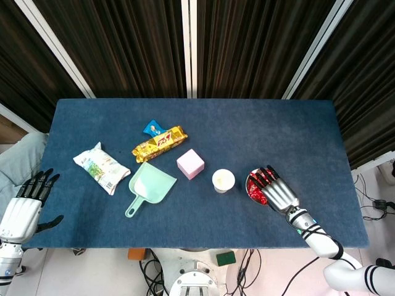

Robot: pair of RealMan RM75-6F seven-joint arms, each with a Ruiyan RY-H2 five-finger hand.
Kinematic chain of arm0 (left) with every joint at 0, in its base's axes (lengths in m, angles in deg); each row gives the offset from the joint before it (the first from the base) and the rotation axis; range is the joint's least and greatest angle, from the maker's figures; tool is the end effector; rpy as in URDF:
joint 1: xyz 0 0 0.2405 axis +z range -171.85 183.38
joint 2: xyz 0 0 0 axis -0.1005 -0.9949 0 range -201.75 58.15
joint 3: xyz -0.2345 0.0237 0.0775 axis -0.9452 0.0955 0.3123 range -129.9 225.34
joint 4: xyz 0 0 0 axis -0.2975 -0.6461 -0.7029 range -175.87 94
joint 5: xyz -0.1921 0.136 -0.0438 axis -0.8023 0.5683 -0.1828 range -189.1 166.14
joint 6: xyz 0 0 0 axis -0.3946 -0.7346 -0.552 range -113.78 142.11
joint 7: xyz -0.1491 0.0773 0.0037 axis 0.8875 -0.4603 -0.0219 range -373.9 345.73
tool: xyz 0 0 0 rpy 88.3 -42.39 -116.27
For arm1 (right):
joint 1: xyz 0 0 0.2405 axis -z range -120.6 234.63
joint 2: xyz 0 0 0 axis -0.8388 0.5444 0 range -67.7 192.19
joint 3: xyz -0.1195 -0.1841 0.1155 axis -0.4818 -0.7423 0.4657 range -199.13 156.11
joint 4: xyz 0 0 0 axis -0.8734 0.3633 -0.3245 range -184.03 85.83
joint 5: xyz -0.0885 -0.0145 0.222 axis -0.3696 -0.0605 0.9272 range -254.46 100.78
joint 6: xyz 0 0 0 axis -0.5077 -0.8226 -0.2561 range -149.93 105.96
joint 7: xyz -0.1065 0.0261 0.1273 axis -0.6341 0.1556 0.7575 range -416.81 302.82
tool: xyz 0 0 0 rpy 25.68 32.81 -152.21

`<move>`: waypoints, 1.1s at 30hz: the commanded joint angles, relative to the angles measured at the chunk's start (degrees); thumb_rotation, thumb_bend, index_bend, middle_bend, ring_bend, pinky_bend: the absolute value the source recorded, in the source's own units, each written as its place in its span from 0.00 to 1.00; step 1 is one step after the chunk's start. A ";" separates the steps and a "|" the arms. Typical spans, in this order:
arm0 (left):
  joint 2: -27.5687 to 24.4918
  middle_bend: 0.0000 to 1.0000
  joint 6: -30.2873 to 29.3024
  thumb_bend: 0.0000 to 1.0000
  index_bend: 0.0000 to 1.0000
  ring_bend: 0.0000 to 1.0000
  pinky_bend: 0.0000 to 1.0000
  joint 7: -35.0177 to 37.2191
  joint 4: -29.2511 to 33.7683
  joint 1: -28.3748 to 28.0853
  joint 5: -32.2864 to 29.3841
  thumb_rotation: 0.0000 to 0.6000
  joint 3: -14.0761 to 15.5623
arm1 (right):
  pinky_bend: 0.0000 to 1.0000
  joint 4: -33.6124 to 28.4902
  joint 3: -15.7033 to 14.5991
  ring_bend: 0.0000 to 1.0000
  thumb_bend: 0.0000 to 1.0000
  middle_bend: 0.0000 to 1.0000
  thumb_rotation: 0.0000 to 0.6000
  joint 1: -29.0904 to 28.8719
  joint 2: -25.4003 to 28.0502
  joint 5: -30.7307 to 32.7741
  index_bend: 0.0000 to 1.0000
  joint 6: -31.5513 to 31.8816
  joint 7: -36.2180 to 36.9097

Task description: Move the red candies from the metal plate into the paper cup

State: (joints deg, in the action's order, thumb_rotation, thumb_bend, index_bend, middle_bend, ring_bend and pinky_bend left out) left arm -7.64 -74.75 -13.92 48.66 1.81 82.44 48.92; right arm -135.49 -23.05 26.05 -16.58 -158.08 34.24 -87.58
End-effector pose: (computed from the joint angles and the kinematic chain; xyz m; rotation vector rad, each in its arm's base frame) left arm -0.3098 0.1842 0.1229 -1.5097 -0.8287 -0.9303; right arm -0.2333 -0.2905 -0.0314 2.1065 -0.5510 0.5544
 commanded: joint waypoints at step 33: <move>-0.21 0.03 0.83 0.10 0.09 0.00 0.15 -0.33 0.45 -0.16 -0.44 1.00 0.06 | 0.00 2.84 -0.18 0.00 0.35 0.19 1.00 -0.50 -2.90 0.99 0.31 -1.09 -2.64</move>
State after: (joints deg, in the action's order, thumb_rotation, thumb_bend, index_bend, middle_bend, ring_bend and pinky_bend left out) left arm -7.86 -73.92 -14.26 49.11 1.65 82.00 48.98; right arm -132.73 -23.23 25.52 -19.41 -157.06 33.08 -90.19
